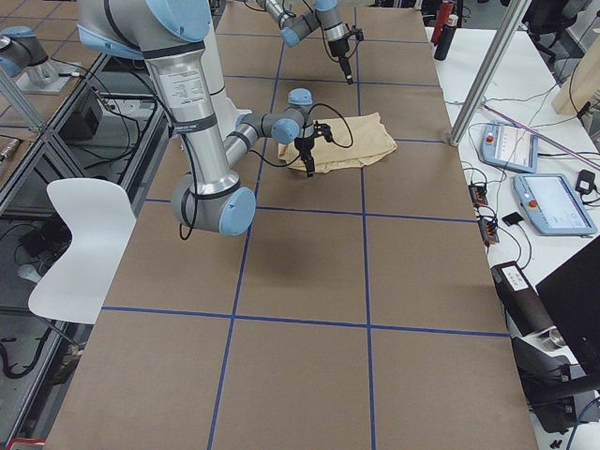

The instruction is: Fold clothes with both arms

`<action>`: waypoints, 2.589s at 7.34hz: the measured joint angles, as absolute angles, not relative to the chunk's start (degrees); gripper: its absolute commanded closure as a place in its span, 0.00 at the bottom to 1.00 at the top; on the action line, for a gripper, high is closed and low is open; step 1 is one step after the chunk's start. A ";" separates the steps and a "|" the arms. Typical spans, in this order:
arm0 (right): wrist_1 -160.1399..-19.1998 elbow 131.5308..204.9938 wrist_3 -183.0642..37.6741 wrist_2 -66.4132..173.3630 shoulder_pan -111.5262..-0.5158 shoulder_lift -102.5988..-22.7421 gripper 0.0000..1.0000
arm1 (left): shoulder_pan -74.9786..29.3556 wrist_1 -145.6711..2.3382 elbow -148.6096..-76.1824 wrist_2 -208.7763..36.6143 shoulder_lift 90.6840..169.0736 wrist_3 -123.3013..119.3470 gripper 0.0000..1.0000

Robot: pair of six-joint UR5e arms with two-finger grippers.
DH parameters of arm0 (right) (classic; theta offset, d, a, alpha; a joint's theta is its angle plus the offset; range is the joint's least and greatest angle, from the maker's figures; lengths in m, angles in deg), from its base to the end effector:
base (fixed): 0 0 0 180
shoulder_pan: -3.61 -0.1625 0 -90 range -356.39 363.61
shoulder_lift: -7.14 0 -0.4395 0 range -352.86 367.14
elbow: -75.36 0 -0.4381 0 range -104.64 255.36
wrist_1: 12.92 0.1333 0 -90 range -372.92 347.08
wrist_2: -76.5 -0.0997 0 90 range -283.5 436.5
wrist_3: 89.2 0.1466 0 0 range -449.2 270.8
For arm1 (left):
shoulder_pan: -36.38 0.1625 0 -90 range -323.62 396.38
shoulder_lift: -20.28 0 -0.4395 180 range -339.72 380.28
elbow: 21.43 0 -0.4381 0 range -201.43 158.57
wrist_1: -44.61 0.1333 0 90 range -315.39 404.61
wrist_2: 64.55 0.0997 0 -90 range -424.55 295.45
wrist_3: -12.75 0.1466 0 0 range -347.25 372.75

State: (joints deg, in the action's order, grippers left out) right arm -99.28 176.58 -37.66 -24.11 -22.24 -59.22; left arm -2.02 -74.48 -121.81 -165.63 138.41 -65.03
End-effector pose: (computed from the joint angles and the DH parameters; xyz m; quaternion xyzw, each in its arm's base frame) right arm -0.5867 -0.4024 0.3654 0.1008 -0.3244 -0.1335 0.9310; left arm 0.4998 -0.5303 0.2399 0.1642 0.5348 -0.1350 0.8178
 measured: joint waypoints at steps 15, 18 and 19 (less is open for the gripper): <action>-98.33 170.56 -53.38 -30.91 -35.84 -56.13 0.01 | -1.17 -74.39 -124.37 -165.27 138.00 -65.11 0.00; -87.96 157.48 -53.48 -30.51 -36.08 -46.79 0.01 | -1.15 -74.37 -124.50 -165.20 137.93 -65.03 0.00; -84.26 152.72 -53.52 -30.21 -36.10 -44.49 0.01 | -1.15 -74.33 -124.52 -165.19 138.04 -65.03 0.00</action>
